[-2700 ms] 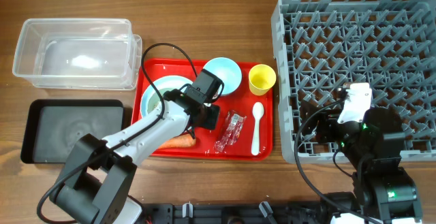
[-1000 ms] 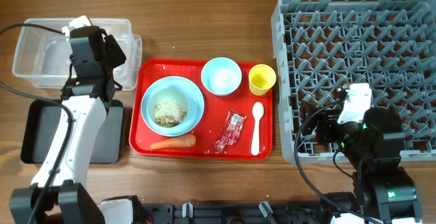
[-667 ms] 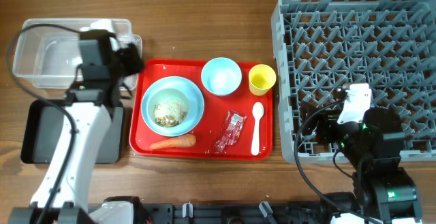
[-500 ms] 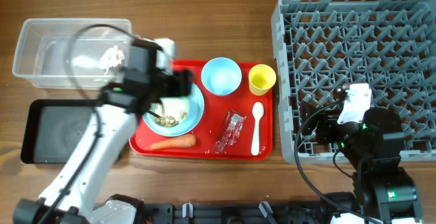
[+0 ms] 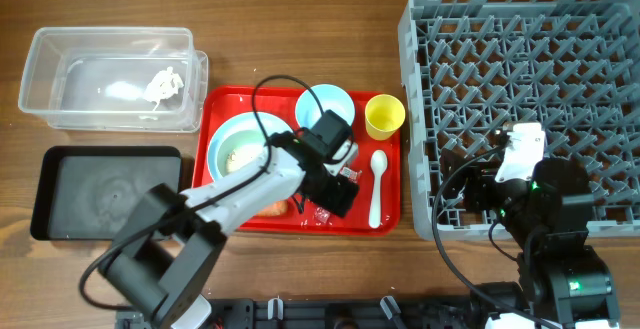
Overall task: Sort waste into correct bins and load items into the dishwasher rack
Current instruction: 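Grasp the red sauce packet with the left gripper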
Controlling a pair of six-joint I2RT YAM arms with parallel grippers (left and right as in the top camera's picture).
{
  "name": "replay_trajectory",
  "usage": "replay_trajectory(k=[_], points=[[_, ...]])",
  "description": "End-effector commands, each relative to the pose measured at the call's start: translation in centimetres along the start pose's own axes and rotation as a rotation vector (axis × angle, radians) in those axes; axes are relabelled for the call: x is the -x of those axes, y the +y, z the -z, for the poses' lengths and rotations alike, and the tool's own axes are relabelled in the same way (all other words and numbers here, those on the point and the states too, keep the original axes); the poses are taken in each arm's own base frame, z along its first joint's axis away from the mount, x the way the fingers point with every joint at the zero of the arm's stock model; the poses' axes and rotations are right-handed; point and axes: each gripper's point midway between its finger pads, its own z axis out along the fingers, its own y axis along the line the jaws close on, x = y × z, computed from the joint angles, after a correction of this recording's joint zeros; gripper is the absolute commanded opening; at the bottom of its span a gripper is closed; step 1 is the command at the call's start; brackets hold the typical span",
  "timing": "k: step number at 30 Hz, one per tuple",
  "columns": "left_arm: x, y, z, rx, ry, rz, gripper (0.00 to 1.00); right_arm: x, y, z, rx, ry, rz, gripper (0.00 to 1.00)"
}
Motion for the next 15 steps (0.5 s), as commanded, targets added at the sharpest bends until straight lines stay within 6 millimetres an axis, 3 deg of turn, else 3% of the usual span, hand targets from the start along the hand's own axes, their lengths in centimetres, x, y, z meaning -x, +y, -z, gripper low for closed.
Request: replay_trajectory(k=[1, 3, 4, 5, 8, 11, 15], points=[[-0.7, -0.6, -1.5, 0.015, 0.042, -0.053, 0.88, 0.9, 0.4, 0.4, 0.015, -0.021, -0.009, 1.0], [-0.9, -1.2, -2.1, 0.014, 0.053, -0.072, 0.76, 0.9, 0.4, 0.4, 0.015, -0.021, -0.009, 1.0], [-1.0, -1.4, -2.1, 0.013, 0.053, -0.08, 0.58, 0.9, 0.4, 0.4, 0.015, -0.021, -0.009, 1.0], [-1.0, -1.5, -2.2, 0.013, 0.052, -0.084, 0.47, 0.9, 0.4, 0.4, 0.015, -0.021, -0.009, 1.0], [-1.0, -1.5, -2.2, 0.013, 0.051, -0.081, 0.22, 0.9, 0.4, 0.4, 0.015, -0.021, -0.009, 1.0], [-0.8, -1.3, -2.2, 0.03, 0.045, -0.068, 0.06, 0.9, 0.4, 0.4, 0.015, -0.021, -0.009, 1.0], [-0.5, -0.2, -1.8, 0.094, 0.025, -0.024, 0.04, 0.9, 0.4, 0.4, 0.015, -0.02, -0.009, 1.0]])
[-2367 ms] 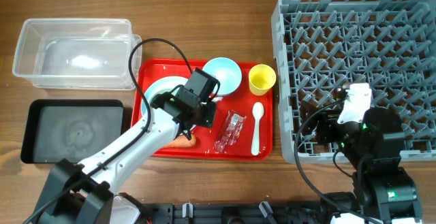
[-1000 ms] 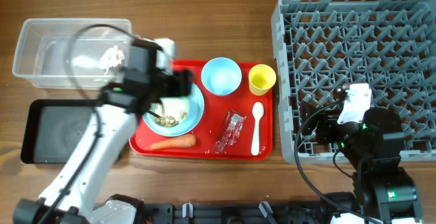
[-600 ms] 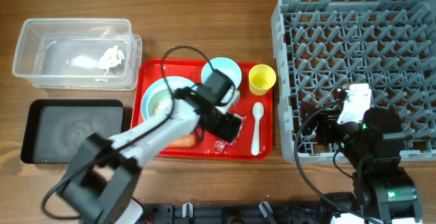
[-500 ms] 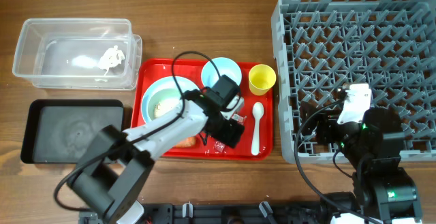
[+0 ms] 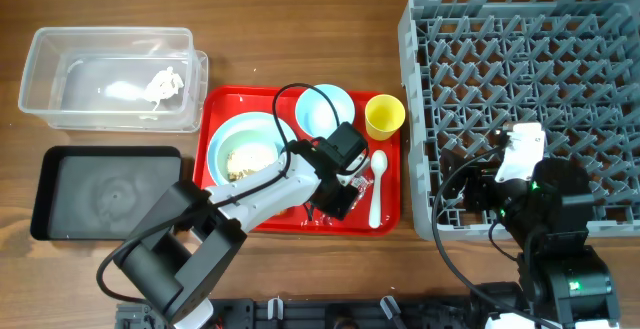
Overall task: Sort waste into correct bins and load items into the dishwasher rack
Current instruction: 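Grasp the red sauce packet with the left gripper, then drop the red packet into the clear bin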
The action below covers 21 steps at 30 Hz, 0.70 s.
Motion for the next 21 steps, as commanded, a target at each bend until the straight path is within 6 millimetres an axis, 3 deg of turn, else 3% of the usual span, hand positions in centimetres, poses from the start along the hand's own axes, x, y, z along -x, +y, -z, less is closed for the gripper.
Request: replay_trajectory(k=[1, 4, 5, 9, 11, 15, 21], points=[[0.2, 1.0, 0.3, 0.06, -0.014, 0.035, 0.04, 0.9, 0.4, 0.4, 0.016, -0.02, -0.009, 1.0], [1.4, 1.7, 3.5, 0.102, -0.098, 0.045, 0.04, 0.9, 0.4, 0.4, 0.015, -0.021, -0.008, 1.0], [2.3, 2.9, 6.4, 0.159, -0.181, 0.059, 0.04, 0.9, 0.4, 0.4, 0.015, -0.021, -0.008, 1.0], [3.6, 6.7, 12.7, 0.314, -0.373, 0.128, 0.04, 0.8, 0.4, 0.4, 0.015, -0.018, -0.009, 1.0], [3.8, 10.1, 16.9, 0.421, -0.491, 0.216, 0.04, 0.8, 0.4, 0.4, 0.015, -0.018, -0.009, 1.0], [3.0, 17.6, 22.7, 0.535, -0.654, 0.448, 0.04, 0.8, 0.4, 0.4, 0.015, -0.018, -0.009, 1.0], [1.2, 27.9, 25.6, 0.566, -0.78, 0.726, 0.04, 0.9, 0.4, 0.4, 0.016, -0.019, -0.009, 1.0]])
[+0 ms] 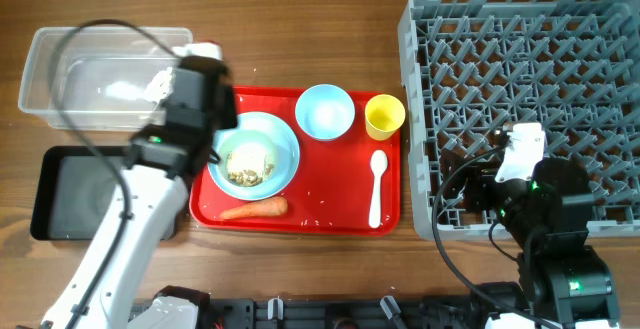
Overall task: Sort waste into correct bins and load items into the dishwasher rack
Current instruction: 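Drop the red packet into the clear bin, then grasp the rim of the light-blue plate with the left gripper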
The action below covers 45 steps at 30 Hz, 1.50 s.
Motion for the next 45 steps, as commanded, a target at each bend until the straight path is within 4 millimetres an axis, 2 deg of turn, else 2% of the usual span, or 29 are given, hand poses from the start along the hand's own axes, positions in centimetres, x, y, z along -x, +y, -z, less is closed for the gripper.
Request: replay_trajectory(k=[1, 3, 4, 5, 7, 8, 9, 11, 13, 15, 16, 19, 22, 24, 28, 33, 37, 40, 45], points=[[1.8, 4.5, -2.6, 0.026, -0.022, 0.14, 0.04, 0.9, 0.4, 0.4, 0.015, -0.02, -0.009, 1.0], [2.6, 6.4, -4.5, 0.009, -0.041, 0.201, 0.04, 0.9, 0.4, 0.4, 0.015, -0.02, -0.009, 1.0], [2.6, 7.3, -5.4, 0.018, -0.043, 0.22, 0.09, 0.9, 0.4, 0.4, 0.015, -0.02, -0.009, 1.0], [2.6, 8.3, -6.3, 0.036, -0.043, 0.238, 0.29, 0.9, 0.4, 0.4, 0.015, -0.02, -0.009, 1.0], [2.2, 9.5, -7.7, 0.058, -0.034, 0.256, 0.41, 0.8, 0.4, 0.4, 0.015, -0.019, -0.009, 1.0], [2.2, 9.7, -8.0, 0.062, -0.035, 0.26, 0.54, 0.8, 0.3, 0.4, 0.015, -0.019, -0.009, 1.0], [2.5, 9.6, -8.0, 0.053, -0.044, 0.26, 0.59, 0.8, 0.3, 0.4, 0.015, -0.019, -0.009, 1.0], [3.6, 8.5, -7.1, -0.003, -0.071, 0.255, 0.58, 0.9, 0.3, 0.4, 0.015, -0.02, -0.009, 1.0], [4.2, 6.0, -5.4, -0.111, -0.08, 0.235, 0.55, 0.9, 0.3, 0.4, 0.015, -0.021, -0.008, 1.0], [3.6, 3.2, -3.9, -0.2, -0.051, 0.204, 0.54, 0.9, 0.4, 0.4, 0.015, -0.02, -0.008, 1.0], [2.2, 0.6, -2.8, -0.273, 0.009, 0.169, 0.54, 0.9, 0.4, 0.4, 0.015, -0.021, -0.009, 1.0], [-2.7, -4.1, -1.6, -0.343, 0.191, 0.074, 0.54, 0.9, 0.4, 0.4, 0.015, -0.021, -0.009, 1.0], [-7.9, -7.9, -0.2, -0.389, 0.37, -0.043, 0.51, 0.9, 0.4, 0.4, 0.016, -0.02, -0.009, 1.0], [-10.4, -9.5, 0.2, -0.399, 0.451, -0.107, 0.51, 0.9, 0.4, 0.4, 0.016, -0.02, -0.009, 1.0], [-13.8, -10.7, -0.5, -0.34, 0.545, -0.207, 0.49, 0.8, 0.4, 0.4, 0.015, -0.018, -0.01, 1.0], [-15.6, -10.2, -2.6, -0.218, 0.603, -0.139, 0.5, 0.8, 0.4, 0.4, 0.015, -0.018, -0.01, 1.0], [-17.4, -10.3, -4.0, -0.193, 0.666, -0.128, 0.47, 0.8, 0.4, 0.4, 0.015, -0.018, -0.01, 1.0], [-18.2, -11.2, -4.7, -0.227, 0.689, -0.118, 0.43, 0.8, 0.4, 0.4, 0.015, -0.017, -0.026, 1.0], [-18.8, -11.6, -5.5, -0.235, 0.702, -0.119, 0.2, 0.6, 0.3, 0.4, 0.014, -0.011, -0.029, 1.0]])
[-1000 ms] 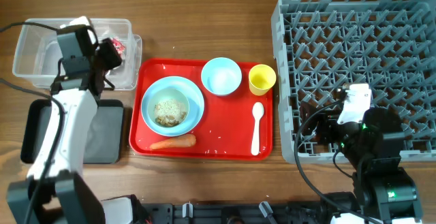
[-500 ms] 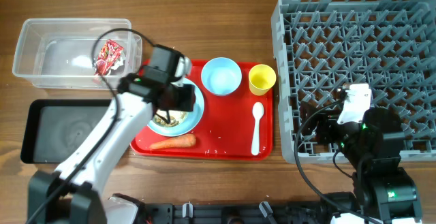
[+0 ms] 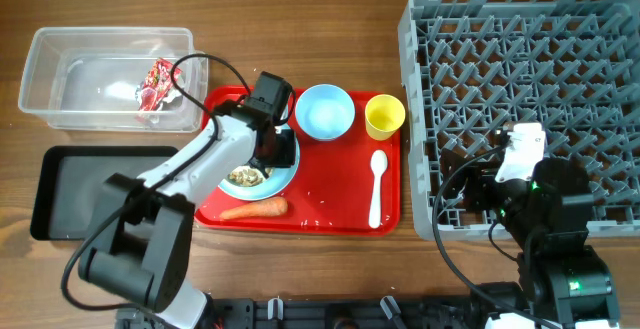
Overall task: Sort waste into correct bins and load items into the dishwasher rack
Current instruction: 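Grasp the rim of the light-blue plate with the left gripper, then tip the plate over the black tray to dump rice and shells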
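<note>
My left gripper [image 3: 272, 147] hangs over the large light-blue bowl [image 3: 240, 134] of food scraps on the red tray [image 3: 310, 221]; its fingers are too dark to tell apart. A red wrapper [image 3: 153, 79] lies in the clear bin [image 3: 60, 109] beside white crumpled waste. On the tray are a carrot [image 3: 253, 209], a white spoon [image 3: 378, 184], a small blue bowl [image 3: 324, 111] and a yellow cup [image 3: 384, 116]. My right gripper [image 3: 503, 184] rests at the front left edge of the grey dishwasher rack [image 3: 530, 59], its fingers not discernible.
A black tray [image 3: 105, 194] sits at the front left, below the clear bin. The rack fills the right side of the wooden table. Cables loop above the left arm near the tray's back edge.
My left gripper was over the clear bin's right end; now it is over the food bowl on the tray. A red wrapper now lies in the clear bin. The right arm has not moved.
My left gripper was low on the tray at a wrapper beside the spoon, and stayed there half a second later. Then the wrapper was off the tray and the gripper was over the clear bin. Now the wrapper lies in the bin and the gripper is over the bowl.
</note>
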Controlling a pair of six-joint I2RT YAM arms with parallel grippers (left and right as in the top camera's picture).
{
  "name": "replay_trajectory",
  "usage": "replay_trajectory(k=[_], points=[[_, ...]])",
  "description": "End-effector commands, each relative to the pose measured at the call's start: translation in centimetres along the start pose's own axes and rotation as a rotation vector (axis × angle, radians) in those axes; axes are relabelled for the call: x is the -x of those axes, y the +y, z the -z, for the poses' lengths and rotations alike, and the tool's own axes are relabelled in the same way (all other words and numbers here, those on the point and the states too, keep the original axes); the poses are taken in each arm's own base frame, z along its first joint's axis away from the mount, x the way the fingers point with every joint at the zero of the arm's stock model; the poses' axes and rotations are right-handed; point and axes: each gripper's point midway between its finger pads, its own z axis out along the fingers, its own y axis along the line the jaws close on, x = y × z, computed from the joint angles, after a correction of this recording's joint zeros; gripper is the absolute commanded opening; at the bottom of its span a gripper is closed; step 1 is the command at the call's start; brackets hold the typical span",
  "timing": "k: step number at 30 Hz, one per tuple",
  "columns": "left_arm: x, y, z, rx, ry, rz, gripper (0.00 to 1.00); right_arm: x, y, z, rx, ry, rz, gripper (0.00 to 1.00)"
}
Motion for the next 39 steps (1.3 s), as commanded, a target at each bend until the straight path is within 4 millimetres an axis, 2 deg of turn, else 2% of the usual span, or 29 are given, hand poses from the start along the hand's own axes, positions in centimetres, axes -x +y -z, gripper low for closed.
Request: replay_trajectory(k=[1, 2, 5, 8, 12, 16, 19, 22, 25, 30, 36, 39], points=[[-0.3, -0.4, -0.5, -0.012, 0.017, 0.004, 0.13, 0.7, 0.3, 0.4, 0.015, -0.012, -0.02, 1.0], [-0.3, -0.4, -0.5, -0.013, 0.017, 0.004, 0.04, 0.7, 0.3, 0.4, 0.015, -0.012, -0.02, 1.0], [-0.3, -0.3, -0.4, -0.008, 0.015, 0.004, 0.04, 0.7, 0.3, 0.4, 0.015, -0.012, -0.02, 1.0], [0.2, -0.3, 1.0, -0.006, -0.013, 0.0, 0.04, 0.7, 0.3, 0.4, 0.015, -0.012, -0.02, 1.0], [1.0, 0.4, 4.9, 0.035, -0.09, 0.001, 0.04, 0.7, 0.3, 0.4, 0.015, -0.012, -0.02, 1.0], [1.5, 0.8, 8.8, 0.001, -0.185, 0.024, 0.04, 0.7, 0.3, 0.4, 0.014, -0.013, -0.019, 1.0], [1.3, 2.4, 10.7, 0.0, -0.217, 0.095, 0.04, 0.7, 0.3, 0.4, 0.014, -0.012, -0.019, 1.0], [1.0, 5.2, 12.2, 0.004, -0.228, 0.267, 0.04, 0.7, 0.3, 0.4, 0.015, -0.012, -0.018, 1.0], [0.9, 7.8, 13.0, -0.02, -0.23, 0.367, 0.04, 0.7, 0.3, 0.4, 0.015, -0.012, -0.018, 1.0], [1.5, 9.5, 13.4, -0.194, -0.224, 0.42, 0.04, 0.7, 0.3, 0.4, 0.015, -0.012, -0.018, 1.0], [0.8, 13.3, 11.9, -0.334, -0.26, 0.515, 0.04, 0.7, 0.3, 0.4, 0.015, -0.011, -0.018, 1.0], [0.8, 13.7, 12.4, -0.507, -0.309, 0.516, 0.04, 0.7, 0.3, 0.4, 0.014, -0.012, -0.018, 1.0]])
